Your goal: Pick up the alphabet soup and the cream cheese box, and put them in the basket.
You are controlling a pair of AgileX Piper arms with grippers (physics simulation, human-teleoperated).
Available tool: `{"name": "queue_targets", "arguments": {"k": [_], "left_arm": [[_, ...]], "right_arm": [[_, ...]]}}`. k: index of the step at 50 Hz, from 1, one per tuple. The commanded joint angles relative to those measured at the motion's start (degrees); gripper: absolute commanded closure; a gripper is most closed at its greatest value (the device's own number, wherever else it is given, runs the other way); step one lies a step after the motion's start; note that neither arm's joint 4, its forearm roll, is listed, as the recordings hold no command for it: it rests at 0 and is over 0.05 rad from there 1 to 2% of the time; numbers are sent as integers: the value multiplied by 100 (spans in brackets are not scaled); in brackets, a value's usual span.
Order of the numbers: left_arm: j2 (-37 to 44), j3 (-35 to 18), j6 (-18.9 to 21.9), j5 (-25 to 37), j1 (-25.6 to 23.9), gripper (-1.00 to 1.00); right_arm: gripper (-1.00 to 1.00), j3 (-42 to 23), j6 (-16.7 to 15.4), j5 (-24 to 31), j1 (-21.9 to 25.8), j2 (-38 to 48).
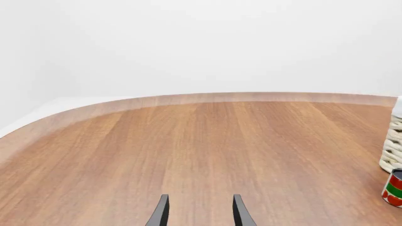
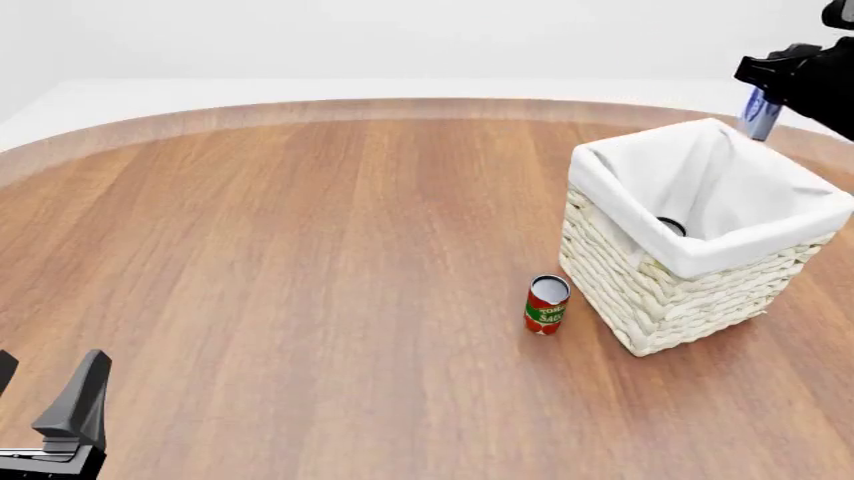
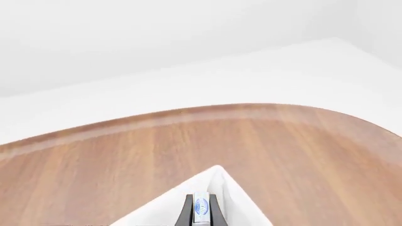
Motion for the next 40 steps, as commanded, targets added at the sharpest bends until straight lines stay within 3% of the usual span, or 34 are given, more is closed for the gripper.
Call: {"name": "queue_targets", "arguments": {"k": [1,40], "left_arm": [[0,0,-1,1,0,-100],[0,0,-2,1,0,-100]], "right_arm": [[100,190,123,-176,-124,87],[100,230,75,-308,-414,536]]}}
